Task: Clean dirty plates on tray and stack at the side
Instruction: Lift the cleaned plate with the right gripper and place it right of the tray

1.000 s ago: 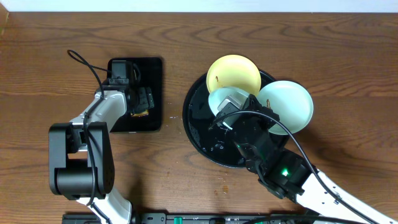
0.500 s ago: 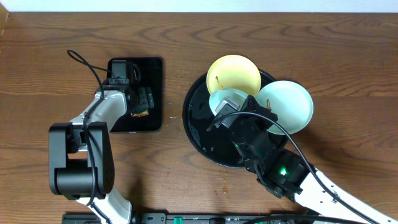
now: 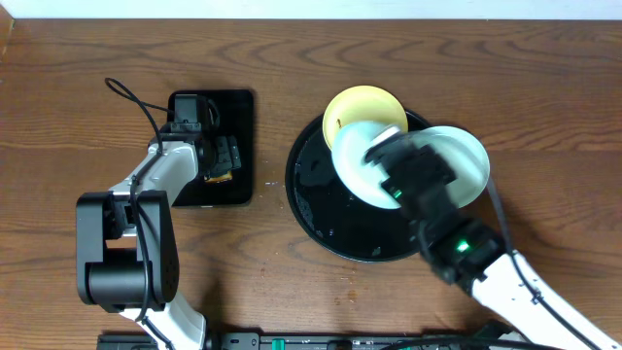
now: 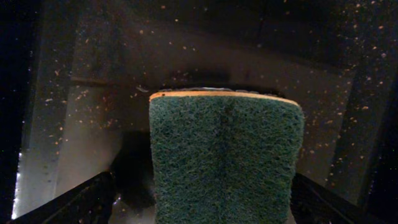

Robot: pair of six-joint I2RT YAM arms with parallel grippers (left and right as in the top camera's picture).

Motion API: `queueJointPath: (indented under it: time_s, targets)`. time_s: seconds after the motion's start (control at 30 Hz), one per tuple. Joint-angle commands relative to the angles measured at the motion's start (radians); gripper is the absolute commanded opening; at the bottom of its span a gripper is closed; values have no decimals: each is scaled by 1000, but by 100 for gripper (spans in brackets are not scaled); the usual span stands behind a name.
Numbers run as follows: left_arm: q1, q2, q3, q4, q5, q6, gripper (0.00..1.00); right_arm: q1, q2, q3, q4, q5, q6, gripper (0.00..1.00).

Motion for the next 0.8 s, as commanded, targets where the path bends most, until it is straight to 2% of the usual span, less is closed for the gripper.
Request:
queueJointPath:
  time_s: [0.0, 0.17, 0.4, 0.57, 0.77]
  targets:
    - [2, -3, -3, 0, -12, -2, 89, -197, -24, 56, 4, -332, 240, 1]
    - [2, -3, -3, 0, -12, -2, 89, -550, -23, 70, 33, -583, 388, 1]
    - [2, -3, -3, 0, -12, -2, 89, -975, 27, 70, 61, -610, 542, 1]
    - [2, -3, -3, 0, -12, -2, 89, -1145, 133, 70, 65, -608, 547, 1]
    - [2, -3, -3, 0, -12, -2, 89, -1210, 329, 70, 110, -606, 547, 1]
